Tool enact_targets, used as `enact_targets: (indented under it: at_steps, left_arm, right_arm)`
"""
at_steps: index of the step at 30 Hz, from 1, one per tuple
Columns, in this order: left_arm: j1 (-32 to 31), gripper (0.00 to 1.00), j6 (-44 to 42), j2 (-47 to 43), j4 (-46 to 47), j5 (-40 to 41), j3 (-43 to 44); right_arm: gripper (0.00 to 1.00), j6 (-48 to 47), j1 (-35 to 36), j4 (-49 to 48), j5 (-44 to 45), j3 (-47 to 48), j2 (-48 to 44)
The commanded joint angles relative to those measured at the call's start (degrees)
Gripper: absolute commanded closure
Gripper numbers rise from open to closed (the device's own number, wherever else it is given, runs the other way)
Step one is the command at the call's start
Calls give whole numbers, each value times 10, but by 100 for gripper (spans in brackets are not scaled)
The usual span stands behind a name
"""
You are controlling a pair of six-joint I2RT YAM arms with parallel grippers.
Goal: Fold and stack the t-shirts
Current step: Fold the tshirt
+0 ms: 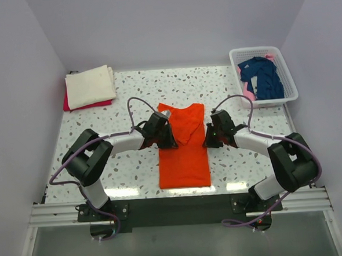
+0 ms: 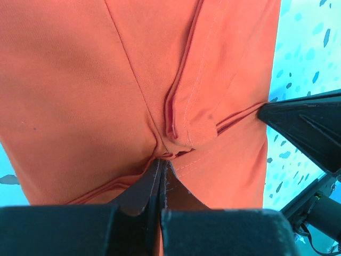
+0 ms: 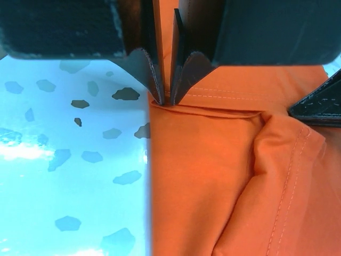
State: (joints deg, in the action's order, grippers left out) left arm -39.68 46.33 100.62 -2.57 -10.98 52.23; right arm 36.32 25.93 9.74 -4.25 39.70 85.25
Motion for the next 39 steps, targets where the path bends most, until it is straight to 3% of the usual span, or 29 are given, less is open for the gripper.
enact_targets:
  at_steps: [1,6,10,19,21,23,27,31,39]
  left_arm:
    - [7,100,-16,11,5,3,6]
    - [8,100,-33,-8,-9,-1,29]
    - [23,92,-43,-46,-27,5,31]
    - [79,87,-62,-151,-80,15,-30]
    - [79,84,-64,-178,-90,15,-49]
    - [78,75,-61,-214,-103,16,-82]
    - [77,56,-38,-295,-107,-29,-170]
    - [68,52,-13,-364,-118,-67,-256]
    - [2,48,65,-437,-97,-91,-332]
  right_arm:
    - [86,-19,-8,19,10,-6,-11]
    - [86,-20,-10,29,8,0,-15]
    - [85,-26,-11,52,14,13,-32]
    - [82,-34,-15,112,19,39,-86]
    - [79,-34,-15,135,13,43,-96]
    - [70,-34,-15,153,3,40,-120]
    - [56,-31,-15,203,-28,-7,-186]
    - [48,-13,-14,244,-79,-65,-263]
    - [48,61,19,263,-127,-163,-360]
